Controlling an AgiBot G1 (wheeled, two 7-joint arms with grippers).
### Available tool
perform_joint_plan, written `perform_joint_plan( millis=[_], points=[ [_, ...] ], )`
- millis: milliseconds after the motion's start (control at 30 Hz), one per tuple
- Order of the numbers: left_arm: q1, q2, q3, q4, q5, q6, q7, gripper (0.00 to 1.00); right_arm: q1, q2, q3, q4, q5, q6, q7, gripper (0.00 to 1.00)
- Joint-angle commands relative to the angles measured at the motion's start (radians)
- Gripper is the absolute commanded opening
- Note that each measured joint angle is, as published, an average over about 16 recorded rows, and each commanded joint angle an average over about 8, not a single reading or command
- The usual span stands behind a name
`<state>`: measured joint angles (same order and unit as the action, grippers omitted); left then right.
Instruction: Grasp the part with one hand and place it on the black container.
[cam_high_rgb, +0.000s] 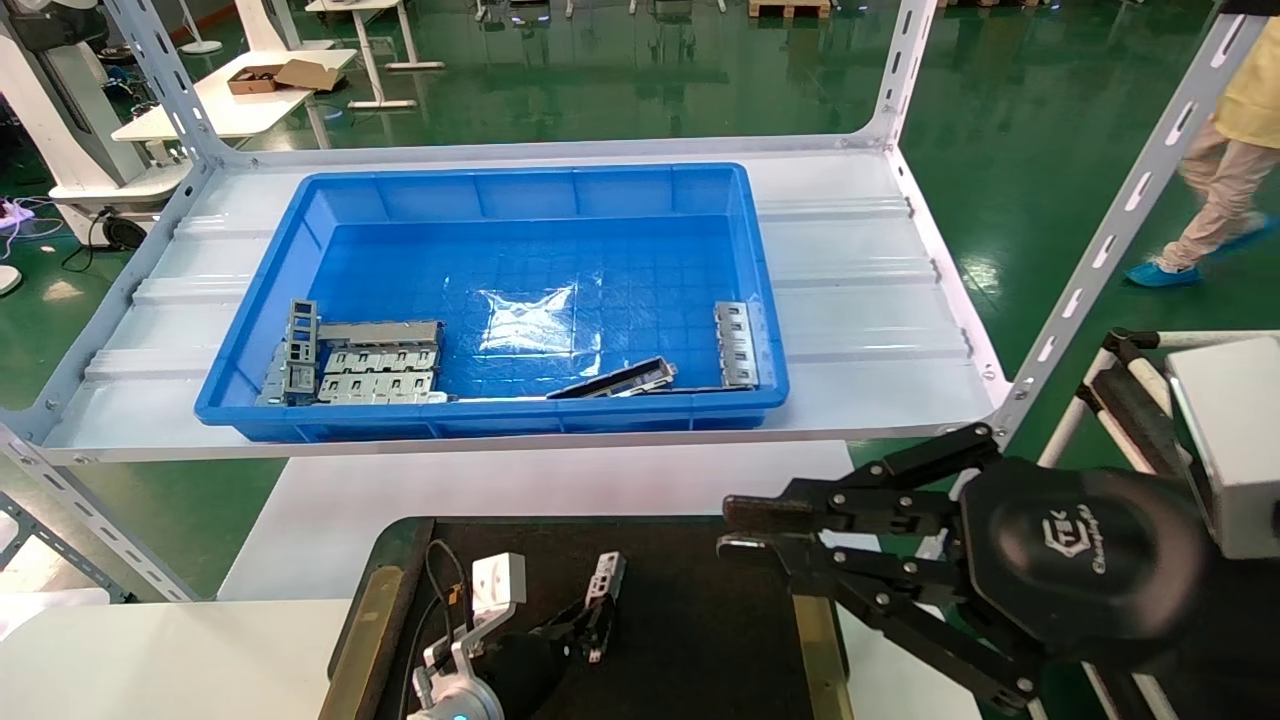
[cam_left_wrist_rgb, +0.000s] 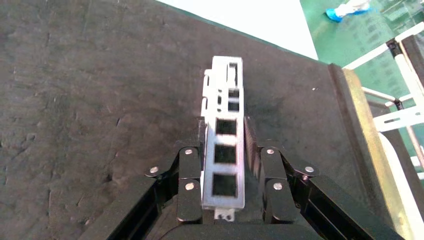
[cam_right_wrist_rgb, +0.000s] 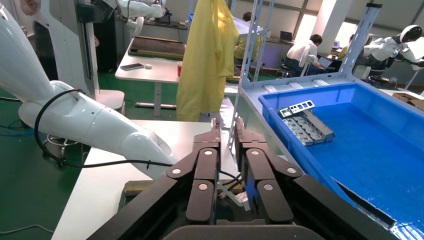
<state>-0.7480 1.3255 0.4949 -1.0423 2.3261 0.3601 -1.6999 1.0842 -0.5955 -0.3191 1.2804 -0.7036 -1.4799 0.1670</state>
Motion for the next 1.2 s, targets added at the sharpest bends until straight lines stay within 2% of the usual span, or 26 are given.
perform_joint_plan(
  millis=[33, 367, 600, 767, 967, 1100, 1200],
  points=[
    [0.005, 0.005, -0.014, -0.016, 0.032, 0.014, -0.023, 1.00, 0.000, 0.000, 0.000, 0.000, 0.000, 0.000, 0.000, 1.00],
    [0.027, -0.022, -0.030, -0.188, 0.103, 0.091, -0.085, 1.00, 0.000, 0.000, 0.000, 0.000, 0.000, 0.000, 0.000, 1.00],
    [0.029, -0.103, 0.024, -0.310, 0.029, 0.112, -0.016, 1.00, 0.000, 0.000, -0.001, 0.000, 0.000, 0.000, 0.000, 1.00],
    [0.009, -0.179, 0.111, -0.324, -0.133, 0.067, 0.116, 1.00, 0.000, 0.000, -0.001, 0.000, 0.001, 0.000, 0.000, 1.00],
    [-0.037, -0.275, 0.207, -0.330, -0.402, 0.041, 0.336, 1.00, 0.000, 0.000, -0.001, 0.000, 0.001, 0.000, -0.001, 1.00],
    [-0.067, -0.336, 0.224, -0.331, -0.614, 0.100, 0.521, 1.00, 0.000, 0.000, -0.001, 0.000, 0.001, 0.000, -0.001, 1.00],
    [-0.077, -0.384, 0.194, -0.330, -0.797, 0.197, 0.693, 1.00, 0.000, 0.000, -0.001, 0.000, 0.001, 0.001, -0.001, 1.00]
  ],
)
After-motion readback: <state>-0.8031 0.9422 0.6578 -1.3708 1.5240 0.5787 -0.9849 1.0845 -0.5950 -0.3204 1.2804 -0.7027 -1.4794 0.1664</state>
